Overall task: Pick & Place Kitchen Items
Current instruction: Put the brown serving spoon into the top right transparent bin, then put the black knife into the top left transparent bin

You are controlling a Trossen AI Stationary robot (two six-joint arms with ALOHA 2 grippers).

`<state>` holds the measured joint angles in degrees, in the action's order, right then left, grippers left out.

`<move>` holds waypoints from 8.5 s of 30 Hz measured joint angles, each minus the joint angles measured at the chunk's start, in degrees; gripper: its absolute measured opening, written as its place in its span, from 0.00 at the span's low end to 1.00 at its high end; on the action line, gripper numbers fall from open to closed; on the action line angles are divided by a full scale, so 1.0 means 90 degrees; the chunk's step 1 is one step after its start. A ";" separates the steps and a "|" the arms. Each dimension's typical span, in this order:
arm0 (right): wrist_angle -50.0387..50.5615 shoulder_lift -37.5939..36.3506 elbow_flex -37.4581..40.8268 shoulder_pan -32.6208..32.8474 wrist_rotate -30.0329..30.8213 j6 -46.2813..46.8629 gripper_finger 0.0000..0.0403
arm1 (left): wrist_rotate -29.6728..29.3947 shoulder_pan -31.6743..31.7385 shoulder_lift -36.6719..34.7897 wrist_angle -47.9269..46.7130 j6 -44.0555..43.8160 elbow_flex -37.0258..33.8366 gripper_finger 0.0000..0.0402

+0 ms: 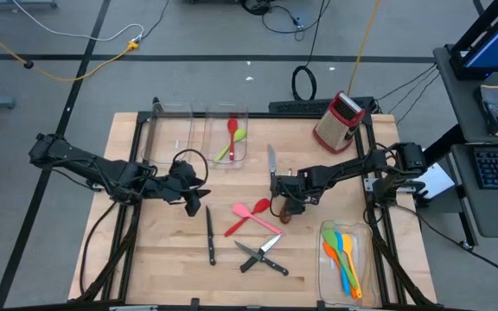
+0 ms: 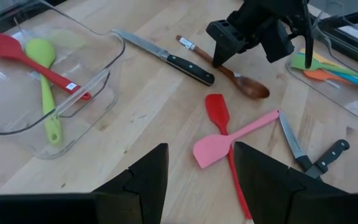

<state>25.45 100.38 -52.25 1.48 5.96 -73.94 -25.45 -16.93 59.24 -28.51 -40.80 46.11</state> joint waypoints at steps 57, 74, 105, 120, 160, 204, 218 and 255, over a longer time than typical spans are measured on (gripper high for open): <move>-0.5590 -0.3455 0.0045 0.0193 -0.3309 0.9994 0.04 | 0.0429 0.0405 0.0839 0.4064 0.0814 0.0003 0.46; -0.6405 -0.2699 0.0051 0.0093 -0.3690 1.1892 0.04 | 0.2267 0.0588 0.2718 0.7746 0.0706 0.0036 0.46; -0.8179 -0.1770 0.0051 -0.0122 -0.3317 1.2865 0.04 | 0.2556 0.0537 0.2854 0.7301 0.0684 0.0377 0.46; -0.8208 -0.1780 0.0048 -0.0245 -0.3320 1.2753 0.06 | 0.3121 0.0723 0.2851 0.7256 0.0711 0.0376 0.06; -0.4652 -0.3152 0.0058 -0.0408 -0.3400 1.1561 0.40 | 0.2466 0.3621 0.1158 0.1870 -0.0511 0.0386 0.02; -0.1933 -0.5600 0.0058 -0.0923 -0.3324 0.7840 0.38 | 0.3243 0.5137 0.4505 -0.1719 -0.0022 0.3432 0.02; -0.1694 -0.5595 0.0058 -0.0920 -0.3334 0.7801 0.38 | 0.3007 0.5426 0.4505 -0.2160 0.1362 0.3429 0.02; -0.1700 -0.5595 0.0058 -0.0920 -0.3313 0.7998 0.39 | 0.3526 0.5537 0.5307 -0.1935 0.2024 0.3424 0.36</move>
<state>10.15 50.02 -51.72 -6.81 -23.86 -1.95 6.28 32.90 107.01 -45.92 -22.58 76.93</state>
